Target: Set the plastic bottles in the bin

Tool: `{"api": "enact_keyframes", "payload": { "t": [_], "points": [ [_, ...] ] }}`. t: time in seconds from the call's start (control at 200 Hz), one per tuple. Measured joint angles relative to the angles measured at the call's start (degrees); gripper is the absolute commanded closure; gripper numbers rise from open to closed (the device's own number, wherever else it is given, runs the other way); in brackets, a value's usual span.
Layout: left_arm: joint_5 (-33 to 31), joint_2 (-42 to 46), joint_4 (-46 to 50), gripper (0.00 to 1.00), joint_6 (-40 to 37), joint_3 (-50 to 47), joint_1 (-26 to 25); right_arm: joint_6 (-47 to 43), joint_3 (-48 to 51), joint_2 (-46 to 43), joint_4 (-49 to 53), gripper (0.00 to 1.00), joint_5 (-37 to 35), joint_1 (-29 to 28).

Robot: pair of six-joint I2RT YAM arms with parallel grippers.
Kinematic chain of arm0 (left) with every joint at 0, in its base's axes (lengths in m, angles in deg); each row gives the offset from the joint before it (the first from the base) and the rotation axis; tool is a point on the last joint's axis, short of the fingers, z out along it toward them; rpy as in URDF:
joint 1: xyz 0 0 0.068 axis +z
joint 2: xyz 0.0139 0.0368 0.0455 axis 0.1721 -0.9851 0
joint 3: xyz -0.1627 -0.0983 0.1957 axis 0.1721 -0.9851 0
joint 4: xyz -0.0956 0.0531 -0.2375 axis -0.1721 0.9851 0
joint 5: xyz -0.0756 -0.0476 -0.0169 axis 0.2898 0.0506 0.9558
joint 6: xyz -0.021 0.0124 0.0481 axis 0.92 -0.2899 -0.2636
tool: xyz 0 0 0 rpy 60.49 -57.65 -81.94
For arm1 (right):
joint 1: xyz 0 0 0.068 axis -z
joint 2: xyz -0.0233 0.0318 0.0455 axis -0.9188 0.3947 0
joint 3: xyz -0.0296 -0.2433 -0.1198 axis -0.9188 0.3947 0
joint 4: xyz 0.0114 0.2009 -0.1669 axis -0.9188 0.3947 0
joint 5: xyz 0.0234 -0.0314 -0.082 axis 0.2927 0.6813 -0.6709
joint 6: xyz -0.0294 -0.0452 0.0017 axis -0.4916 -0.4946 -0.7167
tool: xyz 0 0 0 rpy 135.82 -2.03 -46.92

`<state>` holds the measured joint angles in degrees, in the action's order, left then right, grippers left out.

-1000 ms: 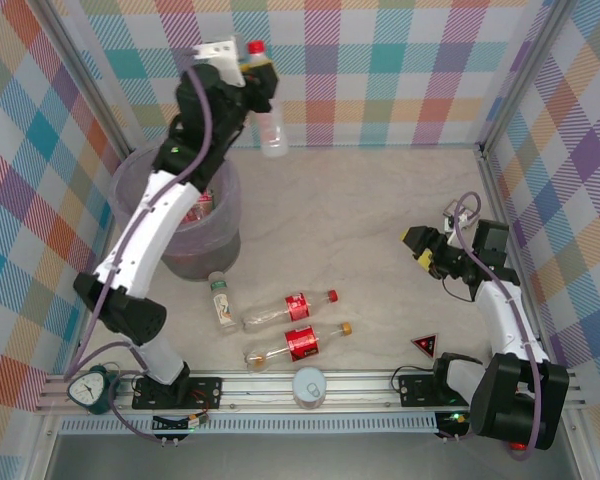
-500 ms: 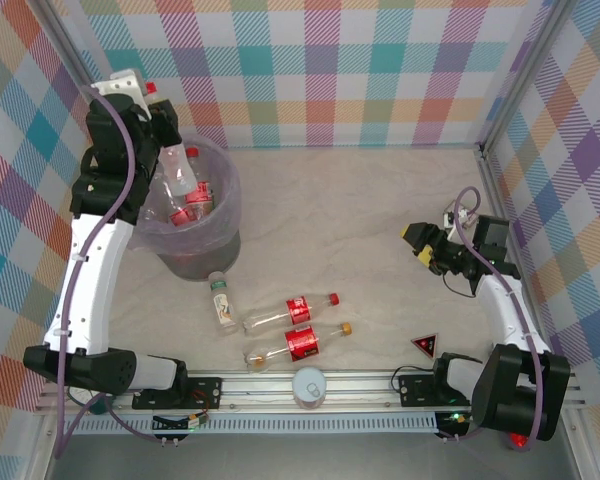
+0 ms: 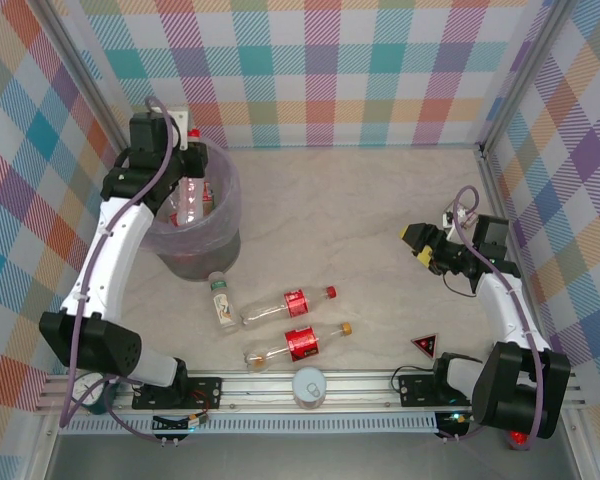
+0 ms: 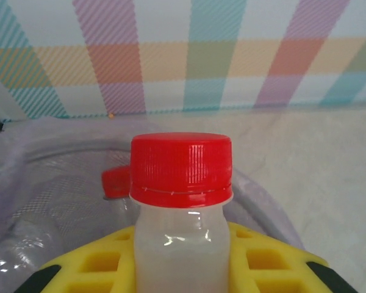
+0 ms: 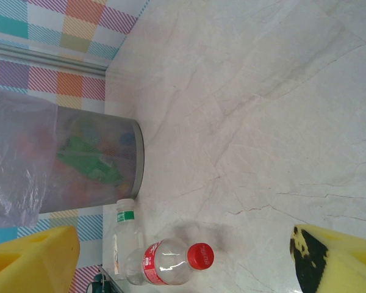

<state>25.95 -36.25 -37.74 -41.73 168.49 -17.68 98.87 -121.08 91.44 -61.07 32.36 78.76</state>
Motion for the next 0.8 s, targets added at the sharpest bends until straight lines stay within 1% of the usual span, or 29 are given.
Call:
{"api": "enact_keyframes", "payload": {
  "t": [0.15, 0.21, 0.245, 0.265, 0.35, 0.395, 0.45, 0.49, 0.525, 0.59, 0.62, 0.71, 0.8],
  "points": [
    [1.62, -2.19, 3.19, 0.81, -4.0, -0.15, 0.0, 0.0, 0.0, 0.59, 0.02, 0.11, -0.02, -0.31],
    [2.27, -2.38, 3.23, 0.78, -4.9, -0.68, 0.0, 0.0, 0.0, 0.74, 0.04, 0.11, -0.02, -0.48],
    [2.78, -2.38, 3.19, 0.75, -5.16, -0.98, 0.0, 0.0, 0.0, 0.74, 0.04, 0.11, -0.02, -0.52],
    [2.99, -2.38, 3.13, 0.71, -5.29, -1.18, 0.0, 0.0, 0.0, 0.74, 0.04, 0.11, -0.02, -0.61],
    [3.85, -2.38, 3.15, 0.47, -5.4, -1.9, 0.0, -0.02, -0.04, 0.74, 0.07, 0.1, -0.04, -0.74],
    [4.0, -2.38, 3.17, 0.32, -5.6, -2.23, 0.0, 0.0, -0.07, 0.74, 0.07, 0.11, -0.04, -0.74],
    [3.98, -2.38, 3.21, 0.17, -5.55, -2.29, 0.0, -0.02, -0.07, 0.72, 0.09, 0.11, -0.04, -0.79],
    [4.0, -2.36, 3.21, 0.08, -5.35, -2.23, 0.0, -0.02, -0.07, 0.74, 0.11, 0.11, -0.04, -0.79],
    [4.0, -2.36, 3.5, 0.03, -5.27, -1.86, 0.0, 0.0, -0.09, 0.74, 0.09, 0.11, -0.07, -0.79],
    [4.02, -2.64, 4.81, 0.02, -5.25, 0.04, 0.0, 0.0, -0.17, 1.07, 0.09, 0.11, -0.04, -0.79],
    [4.02, -2.95, 5.57, 0.05, -5.25, 1.62, 0.0, 0.0, -0.26, 1.44, 0.04, 0.11, -0.04, -0.83],
    [4.02, -3.5, 5.86, 0.21, -4.39, 5.4, 0.0, 0.02, -0.35, 2.23, 0.04, 0.11, -0.07, -1.03],
    [4.31, -3.04, 4.85, 0.37, -3.3, 5.35, 0.0, 0.0, -0.37, 2.23, 0.04, 0.11, -0.22, -1.22]
  ]
}}
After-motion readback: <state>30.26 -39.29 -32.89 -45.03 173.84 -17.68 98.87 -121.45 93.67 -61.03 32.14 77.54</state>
